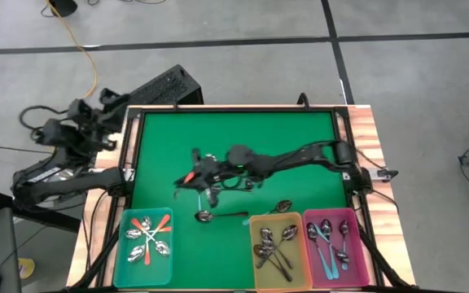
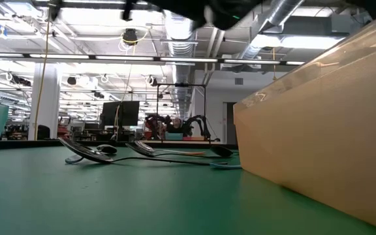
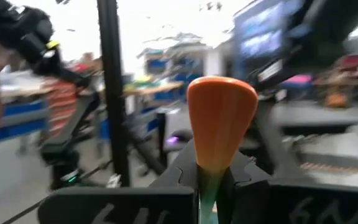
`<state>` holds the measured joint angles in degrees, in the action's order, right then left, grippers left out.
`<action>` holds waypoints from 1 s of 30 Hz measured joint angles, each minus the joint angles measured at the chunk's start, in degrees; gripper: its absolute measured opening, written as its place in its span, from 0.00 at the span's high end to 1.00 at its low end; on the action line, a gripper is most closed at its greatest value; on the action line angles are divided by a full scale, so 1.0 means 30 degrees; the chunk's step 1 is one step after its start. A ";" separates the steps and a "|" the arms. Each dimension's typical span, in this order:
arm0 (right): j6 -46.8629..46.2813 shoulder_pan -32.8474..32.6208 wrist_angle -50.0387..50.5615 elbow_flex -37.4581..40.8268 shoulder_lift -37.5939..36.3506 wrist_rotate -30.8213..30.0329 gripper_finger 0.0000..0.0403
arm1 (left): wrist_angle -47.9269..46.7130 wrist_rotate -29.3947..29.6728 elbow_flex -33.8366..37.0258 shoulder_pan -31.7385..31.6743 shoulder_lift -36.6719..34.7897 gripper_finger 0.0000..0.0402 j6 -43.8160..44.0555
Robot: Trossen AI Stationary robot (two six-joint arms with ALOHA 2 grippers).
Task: Sort silverware by color (type)
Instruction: Put the orange spoon into the green bin
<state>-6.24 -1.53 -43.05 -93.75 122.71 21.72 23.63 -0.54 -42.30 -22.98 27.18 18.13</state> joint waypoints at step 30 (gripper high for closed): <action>0.0466 0.0039 0.9733 -1.3313 0.8263 0.3991 0.93 | -0.3101 0.1417 0.0029 0.0000 -0.1363 0.70 0.2128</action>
<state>-4.85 -1.42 -13.85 -133.69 147.50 33.69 14.33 3.70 -42.22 -22.98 23.09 24.51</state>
